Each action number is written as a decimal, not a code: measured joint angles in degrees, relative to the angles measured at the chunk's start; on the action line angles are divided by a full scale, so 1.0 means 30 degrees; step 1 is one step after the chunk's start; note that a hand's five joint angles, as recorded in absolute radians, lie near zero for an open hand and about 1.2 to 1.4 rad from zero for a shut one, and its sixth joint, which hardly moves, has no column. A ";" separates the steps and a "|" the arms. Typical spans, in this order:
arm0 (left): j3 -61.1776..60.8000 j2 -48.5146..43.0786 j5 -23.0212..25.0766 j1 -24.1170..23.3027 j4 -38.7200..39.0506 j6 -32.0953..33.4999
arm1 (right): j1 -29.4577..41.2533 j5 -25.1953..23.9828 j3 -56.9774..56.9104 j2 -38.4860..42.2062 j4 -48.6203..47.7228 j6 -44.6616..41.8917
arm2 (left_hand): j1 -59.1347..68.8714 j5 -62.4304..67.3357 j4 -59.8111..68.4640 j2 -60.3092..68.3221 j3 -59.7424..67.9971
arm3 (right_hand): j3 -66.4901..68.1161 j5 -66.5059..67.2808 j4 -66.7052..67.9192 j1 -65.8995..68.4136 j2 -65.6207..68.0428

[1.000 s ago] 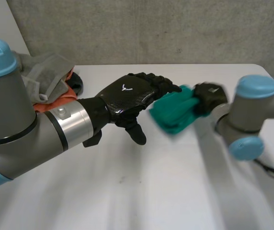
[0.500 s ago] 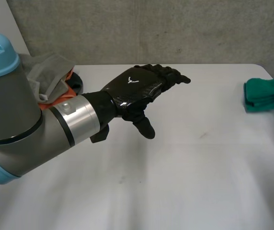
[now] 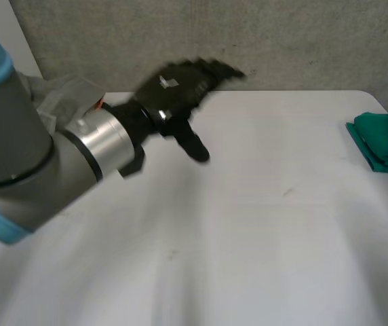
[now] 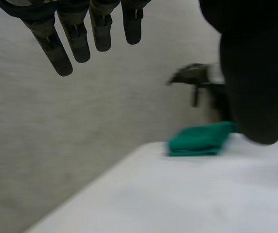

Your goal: Fold the laundry.

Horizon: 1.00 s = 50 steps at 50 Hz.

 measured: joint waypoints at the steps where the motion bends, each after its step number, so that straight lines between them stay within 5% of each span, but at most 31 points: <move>1: 0.0505 0.0004 -0.1364 0.0469 0.0371 -0.0260 | 0.0685 -0.0917 0.1110 -0.0946 -0.0073 0.0684 | 0.0003 -0.0002 0.0000 0.0000 -0.0002 | 0.0000 0.0000 0.0000 0.0000 0.0000; 10: 0.3844 -0.1717 -0.6300 0.5411 0.1850 0.0509 | 0.4028 -0.6439 0.9473 -0.6896 -0.0274 0.0982 | 0.0055 -0.0002 0.0000 -0.0002 -0.0002 | 0.0000 0.0000 0.0002 0.0000 0.0000; 15: 0.5967 -0.4780 -0.6585 0.8255 0.2057 0.3420 | 0.5617 -0.8003 1.4844 -0.9518 -0.0223 -0.1813 | 0.0043 -0.0002 0.0000 0.0000 0.0000 | 0.0000 0.0000 0.0002 0.0000 0.0000; 25: 0.9121 -1.2052 -0.5981 1.1400 0.4622 0.8818 | 0.6565 -0.8127 2.2998 -1.2024 -0.0341 -0.6513 | 0.0055 -0.0002 0.0000 0.0000 0.0000 | 0.0000 0.0000 0.0000 0.0000 0.0000; 29: 1.0080 -1.3720 -0.5561 1.1777 0.5695 0.9116 | 0.6432 -0.8052 2.4157 -1.2405 -0.0435 -0.6811 | 0.2887 0.1996 0.2127 0.2411 0.2023 | 0.0000 0.0002 0.0000 0.0000 0.0000; 32: 1.0823 -1.4475 -0.5317 1.1791 0.6140 0.9079 | 0.6323 -0.8025 2.4679 -1.2700 -0.0553 -0.6831 | 1.3656 1.1193 1.1887 1.2243 1.2073 | 0.0000 0.0000 0.0002 0.0000 0.0000; 34: 1.1021 -1.4580 -0.5281 1.1701 0.6222 0.9029 | 0.6292 -0.8019 2.4815 -1.2821 -0.0622 -0.6804 | 1.3656 1.1193 1.1887 1.2243 1.2073 | 0.0000 0.0002 0.0000 0.0000 0.0000; 35: 1.1131 -1.4491 -0.5258 1.1475 0.6268 0.8940 | 0.6257 -0.8016 2.4922 -1.2968 -0.0721 -0.6743 | 1.7335 1.6396 1.8357 1.8116 1.7750 | 0.0000 0.0000 0.0000 0.0000 0.0000; 42: 0.9210 -1.0894 -0.5234 0.9706 0.6364 0.7625 | 0.6188 -0.7991 2.5093 -1.3648 -0.1081 -0.6442 | 1.7335 1.6449 1.9034 1.8465 1.8390 | 0.0000 0.0000 0.0000 0.0000 0.0000; 50: 0.3294 -0.2244 -0.5050 0.6316 0.7182 0.2358 | 0.6186 -0.7518 2.5122 -1.4562 -0.1524 -0.5629 | 1.7423 1.7113 1.9042 1.8540 1.8416 | 0.0000 0.0000 0.0000 0.0000 0.0000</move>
